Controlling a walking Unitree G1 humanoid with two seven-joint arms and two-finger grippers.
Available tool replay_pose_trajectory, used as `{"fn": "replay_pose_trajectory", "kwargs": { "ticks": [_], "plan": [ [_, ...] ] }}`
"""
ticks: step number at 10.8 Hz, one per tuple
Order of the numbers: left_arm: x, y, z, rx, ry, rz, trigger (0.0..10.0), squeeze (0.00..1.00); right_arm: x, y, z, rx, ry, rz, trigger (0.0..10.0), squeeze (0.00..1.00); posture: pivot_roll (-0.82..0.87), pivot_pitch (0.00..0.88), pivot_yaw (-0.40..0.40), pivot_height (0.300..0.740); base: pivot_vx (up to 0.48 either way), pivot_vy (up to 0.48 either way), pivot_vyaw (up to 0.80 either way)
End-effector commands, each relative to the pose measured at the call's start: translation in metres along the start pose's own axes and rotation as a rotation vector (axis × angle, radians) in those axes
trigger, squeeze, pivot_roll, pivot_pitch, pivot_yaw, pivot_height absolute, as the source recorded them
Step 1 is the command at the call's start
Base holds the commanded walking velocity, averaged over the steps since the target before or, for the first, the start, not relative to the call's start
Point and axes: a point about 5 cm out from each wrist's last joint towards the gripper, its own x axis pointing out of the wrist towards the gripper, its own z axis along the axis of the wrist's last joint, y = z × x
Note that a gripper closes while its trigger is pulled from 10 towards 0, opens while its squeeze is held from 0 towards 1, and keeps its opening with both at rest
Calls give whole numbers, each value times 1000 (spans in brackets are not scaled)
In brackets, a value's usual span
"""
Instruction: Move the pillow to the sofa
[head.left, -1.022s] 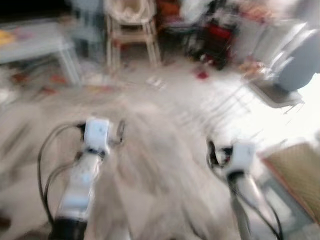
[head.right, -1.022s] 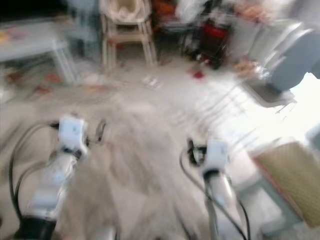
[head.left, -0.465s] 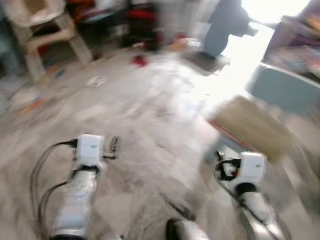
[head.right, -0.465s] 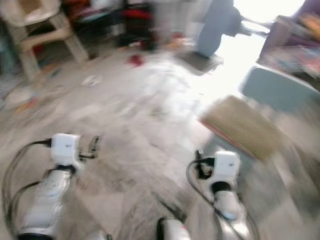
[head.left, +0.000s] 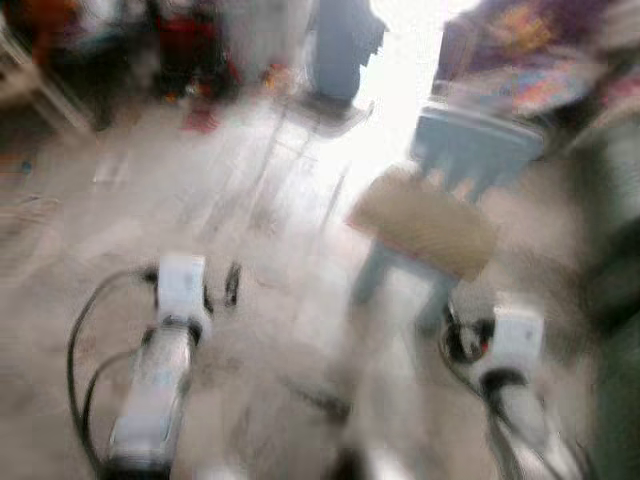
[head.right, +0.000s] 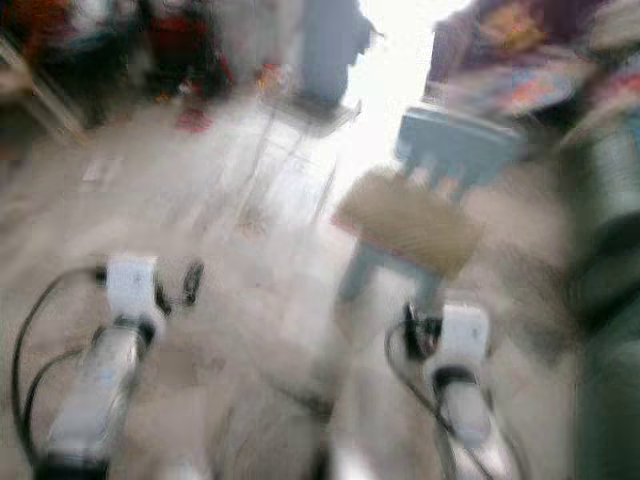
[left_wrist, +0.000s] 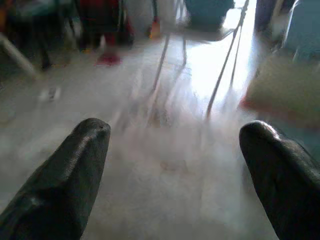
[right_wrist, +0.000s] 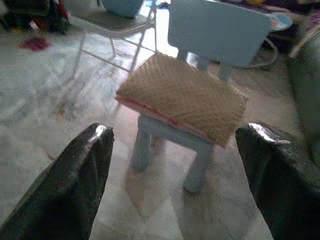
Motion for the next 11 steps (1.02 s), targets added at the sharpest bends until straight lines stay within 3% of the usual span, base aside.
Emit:
{"fn": "replay_pose_trajectory", "kwargs": {
  "ticks": [1, 4, 9, 11],
  "plan": [
    [2, 3, 5, 2, -11, 4, 10000, 0, -1, 1, 2, 7, -6, 7, 10000, 0, -22, 90, -47, 735, 259, 0, 0],
    [4, 5, 7, -9, -16, 11, 10000, 0, 4, -1, 4, -5, -7, 10, 10000, 0, -21, 90, -63, 735, 310, 85, 0],
    [2, -3, 1, -22, 8, -9, 10000, 0, 8, 2, 5, -5, -5, 24, 10000, 0, -35, 97, -50, 735, 336, 343, -800],
    [-1, -16, -4, -23, 24, -42, 10000, 0, 9, 2, 5, -2, -9, 30, 10000, 0, -37, 92, -51, 735, 392, 165, -741]
  ]
}}
